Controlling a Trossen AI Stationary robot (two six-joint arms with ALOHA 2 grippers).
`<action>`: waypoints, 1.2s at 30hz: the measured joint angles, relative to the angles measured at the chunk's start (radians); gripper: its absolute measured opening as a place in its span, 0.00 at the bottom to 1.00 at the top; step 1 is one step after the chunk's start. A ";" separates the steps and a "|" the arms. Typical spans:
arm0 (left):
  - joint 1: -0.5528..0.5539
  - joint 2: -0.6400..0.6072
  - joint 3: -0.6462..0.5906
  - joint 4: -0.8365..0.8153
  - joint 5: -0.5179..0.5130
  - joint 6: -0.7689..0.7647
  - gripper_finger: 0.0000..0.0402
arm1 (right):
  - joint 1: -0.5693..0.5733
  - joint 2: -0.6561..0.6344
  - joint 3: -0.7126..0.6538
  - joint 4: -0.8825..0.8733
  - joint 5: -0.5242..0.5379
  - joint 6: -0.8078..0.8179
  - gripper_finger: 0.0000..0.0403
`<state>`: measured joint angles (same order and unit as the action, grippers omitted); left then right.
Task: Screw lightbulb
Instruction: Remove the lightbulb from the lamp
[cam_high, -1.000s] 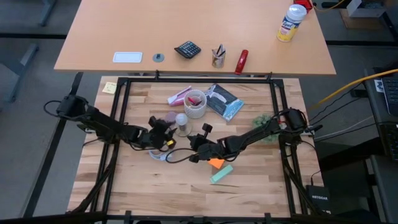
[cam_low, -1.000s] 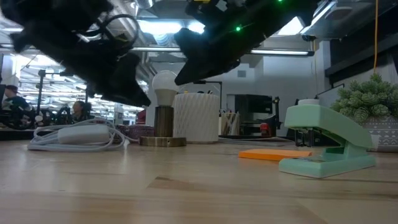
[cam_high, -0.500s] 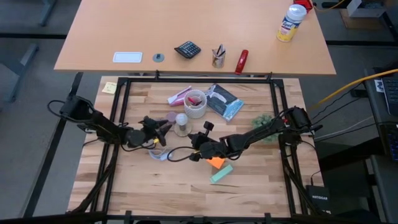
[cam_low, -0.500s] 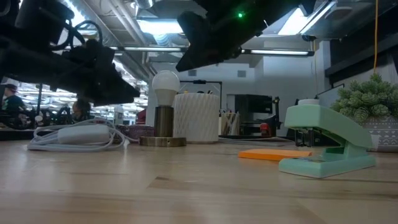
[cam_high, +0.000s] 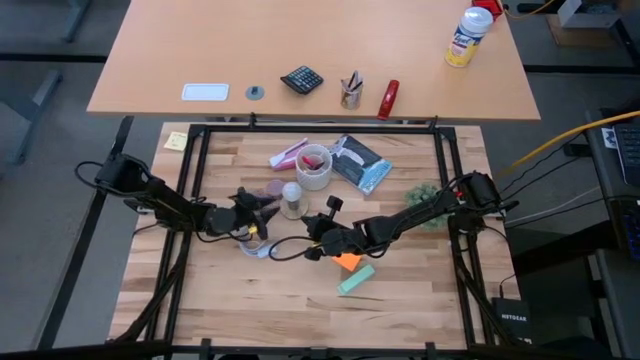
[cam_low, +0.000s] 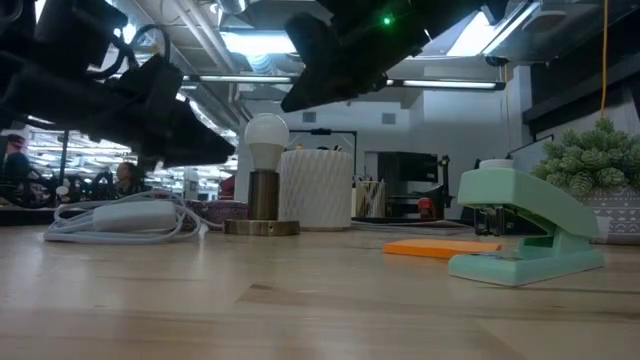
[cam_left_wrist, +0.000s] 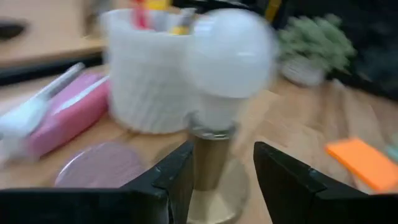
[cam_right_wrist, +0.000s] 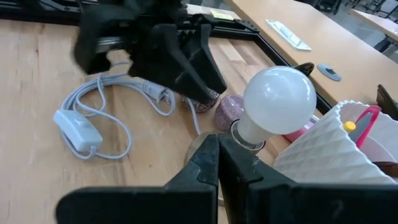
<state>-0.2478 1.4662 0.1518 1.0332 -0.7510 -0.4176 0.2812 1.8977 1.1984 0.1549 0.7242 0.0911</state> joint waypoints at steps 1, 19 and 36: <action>0.000 0.000 0.009 0.000 0.022 0.050 0.39 | 0.000 0.000 0.000 0.000 0.000 -0.003 0.01; 0.124 0.003 0.041 -0.043 0.183 0.132 0.39 | 0.000 0.001 0.000 0.001 0.000 -0.022 0.01; 0.140 0.003 0.041 -0.142 0.255 0.102 0.39 | 0.000 0.001 0.000 0.001 -0.001 -0.022 0.01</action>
<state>-0.1081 1.4696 0.1928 0.8913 -0.4959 -0.3156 0.2810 1.8988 1.1984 0.1558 0.7235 0.0692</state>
